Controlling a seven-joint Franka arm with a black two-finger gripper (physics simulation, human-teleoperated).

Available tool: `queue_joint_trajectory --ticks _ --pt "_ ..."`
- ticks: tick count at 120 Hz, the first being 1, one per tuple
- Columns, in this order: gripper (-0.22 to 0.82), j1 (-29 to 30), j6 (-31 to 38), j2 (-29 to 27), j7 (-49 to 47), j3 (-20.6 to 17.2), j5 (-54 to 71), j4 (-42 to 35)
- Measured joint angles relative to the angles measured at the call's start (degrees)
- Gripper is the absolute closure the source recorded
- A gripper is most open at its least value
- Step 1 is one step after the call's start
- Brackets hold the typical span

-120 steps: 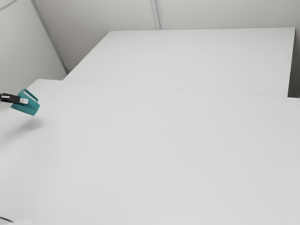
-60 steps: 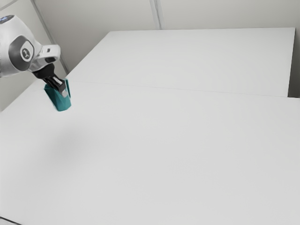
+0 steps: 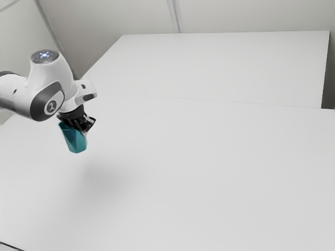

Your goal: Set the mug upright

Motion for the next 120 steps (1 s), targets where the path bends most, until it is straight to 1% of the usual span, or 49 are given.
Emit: queue_joint_trajectory --ticks 24,55,96,120 --pt "0.78 -2.1 4.9 0.4 -13.9 -0.1 2.8 -4.1" --pt "0.78 -2.4 10.1 4.7 -27.8 0.0 3.3 -5.5" --pt "0.78 -2.4 16.3 10.3 -39.0 -0.1 3.2 -5.4" --pt "0.78 -2.4 18.4 11.8 -43.1 -0.1 3.1 -5.4"
